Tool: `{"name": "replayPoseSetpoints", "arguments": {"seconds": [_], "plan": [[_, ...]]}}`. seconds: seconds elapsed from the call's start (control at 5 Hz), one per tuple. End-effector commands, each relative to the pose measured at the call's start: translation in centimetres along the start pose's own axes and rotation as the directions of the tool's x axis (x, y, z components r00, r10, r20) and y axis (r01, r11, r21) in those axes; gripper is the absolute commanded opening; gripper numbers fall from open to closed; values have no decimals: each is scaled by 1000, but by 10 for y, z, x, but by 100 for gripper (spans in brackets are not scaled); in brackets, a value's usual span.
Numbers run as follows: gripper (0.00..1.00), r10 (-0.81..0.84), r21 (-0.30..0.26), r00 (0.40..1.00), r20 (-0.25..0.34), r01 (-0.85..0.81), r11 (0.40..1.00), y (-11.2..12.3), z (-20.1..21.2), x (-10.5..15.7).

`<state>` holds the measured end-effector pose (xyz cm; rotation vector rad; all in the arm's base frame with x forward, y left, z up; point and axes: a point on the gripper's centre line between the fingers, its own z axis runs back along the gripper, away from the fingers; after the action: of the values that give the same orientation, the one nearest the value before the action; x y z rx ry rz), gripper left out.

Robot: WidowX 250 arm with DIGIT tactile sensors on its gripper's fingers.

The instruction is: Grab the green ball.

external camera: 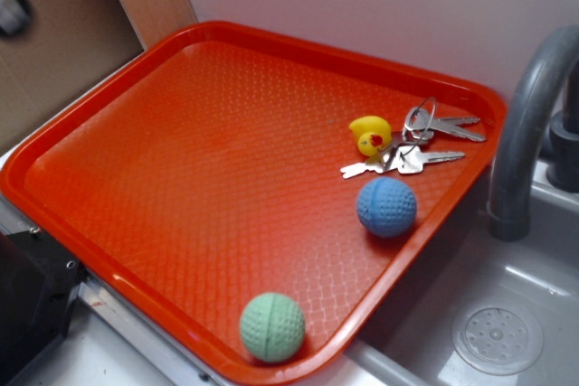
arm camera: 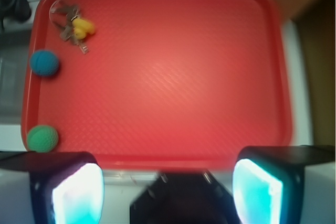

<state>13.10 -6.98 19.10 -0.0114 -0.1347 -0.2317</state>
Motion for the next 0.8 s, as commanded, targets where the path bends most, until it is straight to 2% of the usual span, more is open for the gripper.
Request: {"name": "replayPoseSetpoints", "arguments": {"seconds": [0.0, 0.2, 0.4, 0.6], "plan": [[100, -366, -86, 928, 74, 371, 925, -102, -63, 3], [100, -402, -164, 906, 135, 421, 892, -122, -77, -1], [100, -395, -176, 907, 144, 417, 892, -126, -107, -2], [100, -394, -224, 914, 92, 405, 887, -120, -123, 1]]}}
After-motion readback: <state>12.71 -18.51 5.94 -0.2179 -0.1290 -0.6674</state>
